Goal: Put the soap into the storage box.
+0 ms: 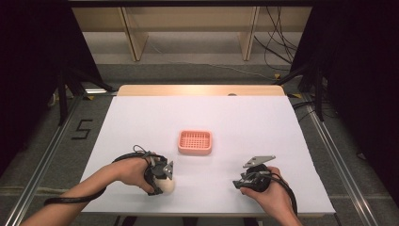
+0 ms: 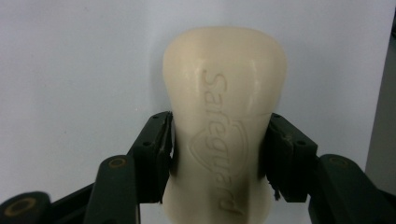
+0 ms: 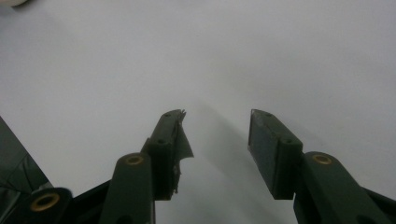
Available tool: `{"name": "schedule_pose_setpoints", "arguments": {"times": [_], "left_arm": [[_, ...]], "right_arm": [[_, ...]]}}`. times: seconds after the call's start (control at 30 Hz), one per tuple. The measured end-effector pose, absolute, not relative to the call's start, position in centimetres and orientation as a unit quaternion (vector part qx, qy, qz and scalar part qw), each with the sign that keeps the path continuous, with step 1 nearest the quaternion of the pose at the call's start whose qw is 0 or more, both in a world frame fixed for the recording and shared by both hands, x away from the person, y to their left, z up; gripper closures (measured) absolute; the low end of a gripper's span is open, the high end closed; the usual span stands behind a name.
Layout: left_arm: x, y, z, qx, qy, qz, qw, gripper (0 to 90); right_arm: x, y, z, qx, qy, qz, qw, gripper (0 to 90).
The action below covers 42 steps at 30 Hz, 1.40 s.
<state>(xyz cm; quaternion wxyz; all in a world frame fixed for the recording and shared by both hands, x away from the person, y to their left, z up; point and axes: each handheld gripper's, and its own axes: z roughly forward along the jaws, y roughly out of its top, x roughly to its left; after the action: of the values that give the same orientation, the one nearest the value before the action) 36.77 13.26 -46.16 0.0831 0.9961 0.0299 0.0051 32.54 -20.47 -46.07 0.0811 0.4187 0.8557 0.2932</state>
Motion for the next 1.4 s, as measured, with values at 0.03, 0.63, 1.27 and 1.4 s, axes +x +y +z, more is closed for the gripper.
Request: {"name": "schedule_pose_setpoints", "arguments": {"times": [0.03,0.63,1.27,1.4], "left_arm": [[36.8,13.3,-46.2,0.996,0.03,0.004,0.083,45.8],[36.4,13.4,-46.0,0.995,0.046,0.004,0.094,48.9],[36.3,14.2,-45.5,0.99,0.053,0.019,0.127,49.1],[36.4,14.5,-45.3,0.989,0.055,0.024,0.132,49.1]], "right_arm": [[32.5,-20.5,-46.1,0.418,0.856,0.293,0.081,55.2],[32.6,-20.5,-46.1,0.419,0.855,0.294,0.08,55.1],[32.6,-20.6,-46.1,0.419,0.854,0.296,0.082,55.1],[32.7,-20.7,-46.1,0.411,0.858,0.296,0.087,55.1]]}}
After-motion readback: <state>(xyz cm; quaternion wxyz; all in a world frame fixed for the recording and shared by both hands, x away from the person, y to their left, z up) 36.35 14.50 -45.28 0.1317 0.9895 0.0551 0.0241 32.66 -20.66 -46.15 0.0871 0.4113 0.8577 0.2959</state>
